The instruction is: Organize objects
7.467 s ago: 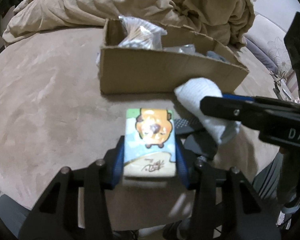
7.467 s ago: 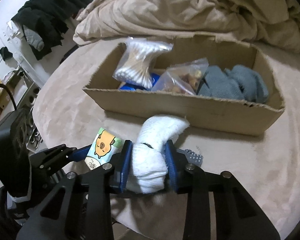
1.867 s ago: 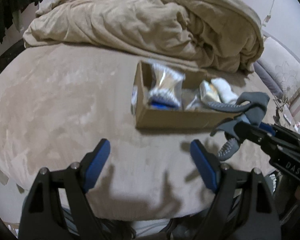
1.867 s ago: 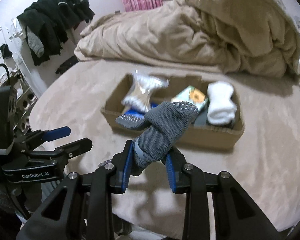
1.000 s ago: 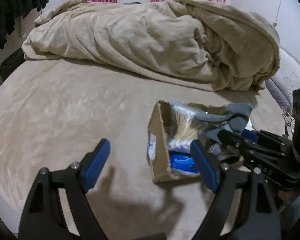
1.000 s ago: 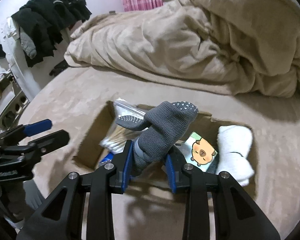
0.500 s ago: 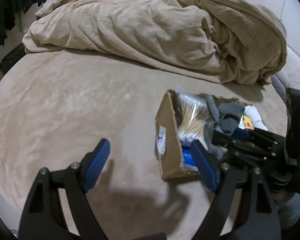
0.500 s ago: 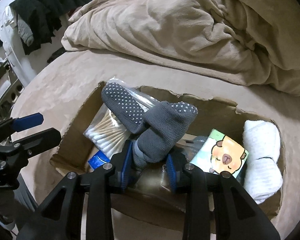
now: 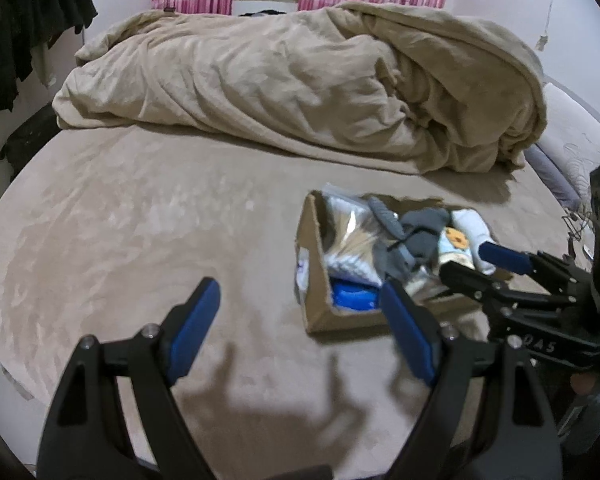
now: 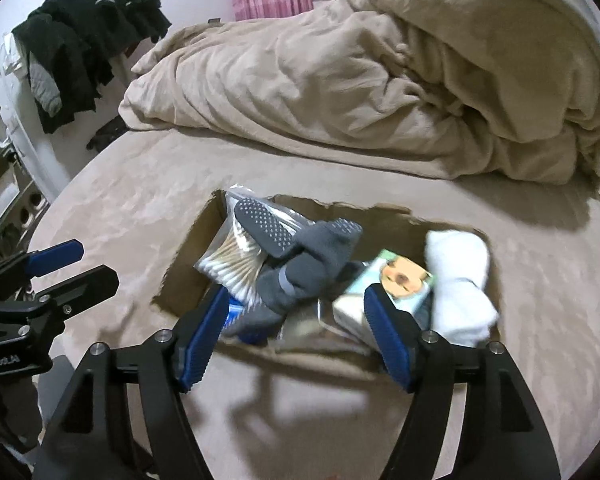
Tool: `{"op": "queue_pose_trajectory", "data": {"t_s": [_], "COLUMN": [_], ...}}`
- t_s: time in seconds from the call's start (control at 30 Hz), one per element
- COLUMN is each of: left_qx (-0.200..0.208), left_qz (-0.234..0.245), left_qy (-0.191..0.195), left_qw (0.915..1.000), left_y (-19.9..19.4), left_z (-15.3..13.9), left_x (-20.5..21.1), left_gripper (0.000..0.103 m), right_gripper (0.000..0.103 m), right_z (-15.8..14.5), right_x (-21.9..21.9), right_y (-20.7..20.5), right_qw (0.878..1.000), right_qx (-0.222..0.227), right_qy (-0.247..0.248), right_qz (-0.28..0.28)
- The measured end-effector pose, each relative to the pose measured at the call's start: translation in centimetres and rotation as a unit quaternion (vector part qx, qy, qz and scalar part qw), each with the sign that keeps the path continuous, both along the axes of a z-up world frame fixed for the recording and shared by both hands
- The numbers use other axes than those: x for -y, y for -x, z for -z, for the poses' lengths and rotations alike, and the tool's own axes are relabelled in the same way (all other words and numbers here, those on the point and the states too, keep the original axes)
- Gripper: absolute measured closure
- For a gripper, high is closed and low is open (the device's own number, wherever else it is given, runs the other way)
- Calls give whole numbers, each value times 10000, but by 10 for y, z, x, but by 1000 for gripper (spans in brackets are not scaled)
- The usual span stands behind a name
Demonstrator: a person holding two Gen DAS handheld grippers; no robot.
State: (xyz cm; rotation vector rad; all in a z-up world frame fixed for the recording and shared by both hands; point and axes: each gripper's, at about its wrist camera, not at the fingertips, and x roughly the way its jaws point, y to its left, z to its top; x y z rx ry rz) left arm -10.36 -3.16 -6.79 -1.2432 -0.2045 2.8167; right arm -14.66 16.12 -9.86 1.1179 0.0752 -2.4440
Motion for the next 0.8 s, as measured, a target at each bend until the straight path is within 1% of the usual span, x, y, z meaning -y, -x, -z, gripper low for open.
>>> {"op": "queue_pose_trajectory", "data": {"t_s": [0.23,0.33,0.43,0.57,0.67,0.8], "left_qx": [-23,-13,-82,-95,-21,7], "left_qz": [157,226,272,373,433,402], "left_qy": [-4,7,-67,-8,20,25], "left_qw": [9999,9997,9996,9993,9991,9992], "left_y": [-28,-40,-55,-72,-82,-90], "left_z": [-6,-5,-5,-4,1,3], "left_x": [-16,-26,-35,-51,-62,-68], "left_gripper": [19,19,19,19,11,8], "right_gripper": [29,29,29,29,29,29], "right_z": [-12,-13,-12,-11,-11,-12], "right_x": [-25,-36,-42,-55,-65,-74], "right_y": [-31,-47,-60,-77,-89,-104], "right_qw": [9999,9997,9995,9990,9988,9987], "right_qx": [-55,-40,-34,-56,-89,-129], "right_qy": [57,98,122,187,205,221], "right_qz": [152,226,275,392,441,452]}}
